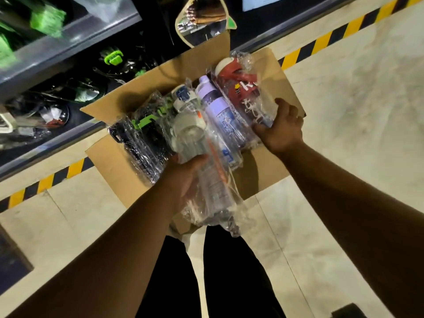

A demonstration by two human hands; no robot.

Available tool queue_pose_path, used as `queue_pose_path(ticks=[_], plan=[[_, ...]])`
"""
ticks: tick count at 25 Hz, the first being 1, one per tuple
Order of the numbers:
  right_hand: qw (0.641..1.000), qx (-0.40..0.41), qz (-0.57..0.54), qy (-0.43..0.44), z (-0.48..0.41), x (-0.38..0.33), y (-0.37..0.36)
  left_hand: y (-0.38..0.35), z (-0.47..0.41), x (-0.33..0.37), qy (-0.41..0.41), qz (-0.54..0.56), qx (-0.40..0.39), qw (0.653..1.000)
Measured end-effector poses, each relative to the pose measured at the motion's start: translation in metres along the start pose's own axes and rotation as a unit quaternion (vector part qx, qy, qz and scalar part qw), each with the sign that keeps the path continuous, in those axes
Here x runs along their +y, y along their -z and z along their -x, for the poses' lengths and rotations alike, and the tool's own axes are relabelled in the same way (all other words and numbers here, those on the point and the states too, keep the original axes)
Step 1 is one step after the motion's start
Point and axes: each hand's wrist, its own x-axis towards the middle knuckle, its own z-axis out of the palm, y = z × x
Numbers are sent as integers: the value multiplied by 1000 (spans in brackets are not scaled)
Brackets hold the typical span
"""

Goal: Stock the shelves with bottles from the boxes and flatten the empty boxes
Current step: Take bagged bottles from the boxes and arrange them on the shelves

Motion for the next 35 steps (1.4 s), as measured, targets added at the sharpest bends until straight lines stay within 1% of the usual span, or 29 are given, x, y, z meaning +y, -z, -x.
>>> queue_pose_path(ticks=[1,3,5,7,8,10,12,15,17,19,22,24,25,26,27,29,30,32,33,35], plan=[[997,-34,61,-27,-16,3,0,2,-1,-3,-4,11,-12,1000],[988,-101,101,-59,-40,9,-8,5,-6,-10,-11,16,-40,999],[984,-110,127,-59,-49,15,-19,10,-7,-14,-23,-12,-39,999],[988,-93,109,-59,-47,17,-23,12,-4,-18,-26,-5,-31,999],[991,-88,77,-65,-43,19,-23,13,-2,-21,-24,2,-33,999],[992,-98,-21,-79,-34,23,-19,17,6,-24,-30,-5,-30,999],[982,-116,-114,-96,-15,28,-11,21,14,-23,-64,-43,-3,997],[952,-162,-243,-95,19,37,-1,31,20,-17,-119,-44,-2,992],[924,-198,-324,-48,52,31,5,39,27,-9,-144,-30,-2,989],[905,-218,-365,-14,89,11,11,48,39,0,-176,-3,0,984],[878,-222,-424,21,155,-34,15,80,64,10,-257,20,-3,966],[872,-214,-438,34,193,-62,10,106,81,13,-288,-38,21,957],[872,-212,-440,39,214,-80,6,120,96,16,-301,-47,36,952],[868,-218,-443,47,235,-98,2,136,109,15,-297,-23,44,954],[867,-230,-438,52,253,-115,-1,152,128,16,-306,-5,34,951],[857,-256,-442,63,284,-147,-2,183,161,14,-326,10,29,945],[855,-270,-435,79,299,-169,-2,206,180,15,-335,15,19,942],[864,-291,-401,89,312,-185,4,223,204,13,-344,18,-1,939],[867,-299,-383,113,324,-208,7,246,224,14,-368,20,8,930],[877,-287,-366,120,340,-246,12,278,254,21,-385,29,21,922]])
